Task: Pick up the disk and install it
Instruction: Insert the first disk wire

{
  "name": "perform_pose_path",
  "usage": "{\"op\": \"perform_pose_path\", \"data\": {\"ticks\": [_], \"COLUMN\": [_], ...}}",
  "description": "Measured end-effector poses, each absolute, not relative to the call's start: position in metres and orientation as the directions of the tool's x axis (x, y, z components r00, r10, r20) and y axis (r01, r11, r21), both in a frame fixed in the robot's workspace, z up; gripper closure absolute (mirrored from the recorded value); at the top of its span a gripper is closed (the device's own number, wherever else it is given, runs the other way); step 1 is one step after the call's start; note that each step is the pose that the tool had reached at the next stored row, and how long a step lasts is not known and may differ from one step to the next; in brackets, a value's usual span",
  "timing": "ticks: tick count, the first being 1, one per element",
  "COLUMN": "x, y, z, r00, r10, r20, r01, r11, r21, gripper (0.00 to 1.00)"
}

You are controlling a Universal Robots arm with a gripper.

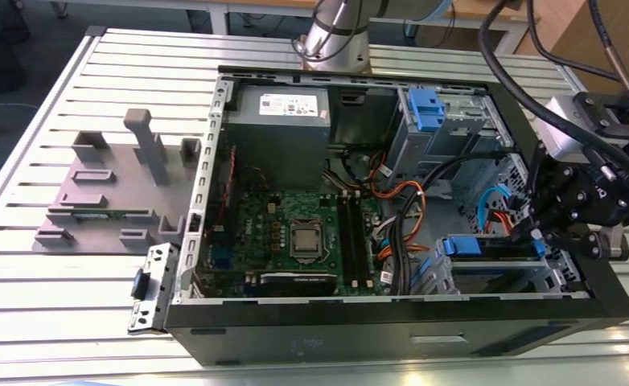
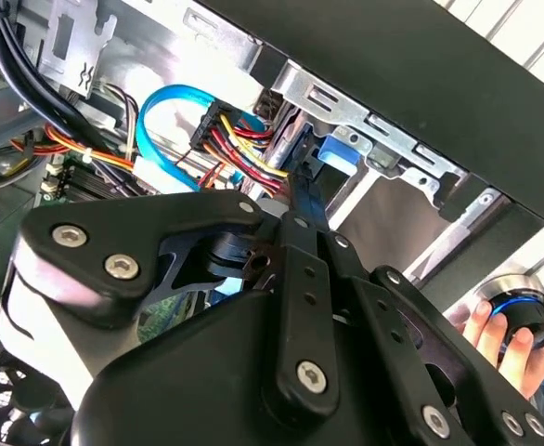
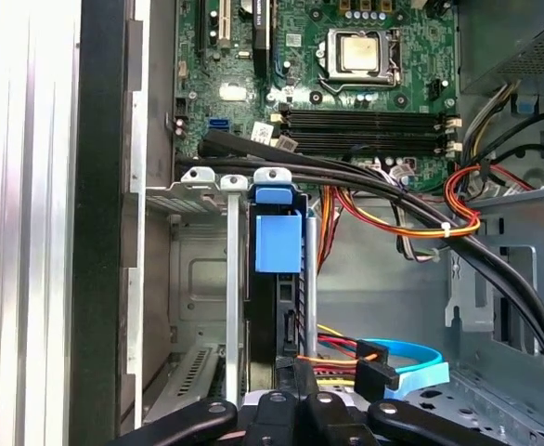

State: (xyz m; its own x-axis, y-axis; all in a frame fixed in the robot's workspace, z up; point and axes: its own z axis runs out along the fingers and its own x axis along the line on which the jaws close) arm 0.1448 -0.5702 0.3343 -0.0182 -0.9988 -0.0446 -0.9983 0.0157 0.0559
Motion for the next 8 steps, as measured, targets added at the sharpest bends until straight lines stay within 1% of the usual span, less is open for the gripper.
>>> {"op": "perform_pose_path", "data": {"ticks": [8], "x": [0.1450], "y": [-0.5702], "z": [0.3296], "r00": [-0.018], "r10": [-0.999], "r20": [-0.046], "r01": [-0.998], "r11": [0.016], "r21": [0.058], "gripper": [0.89]}}
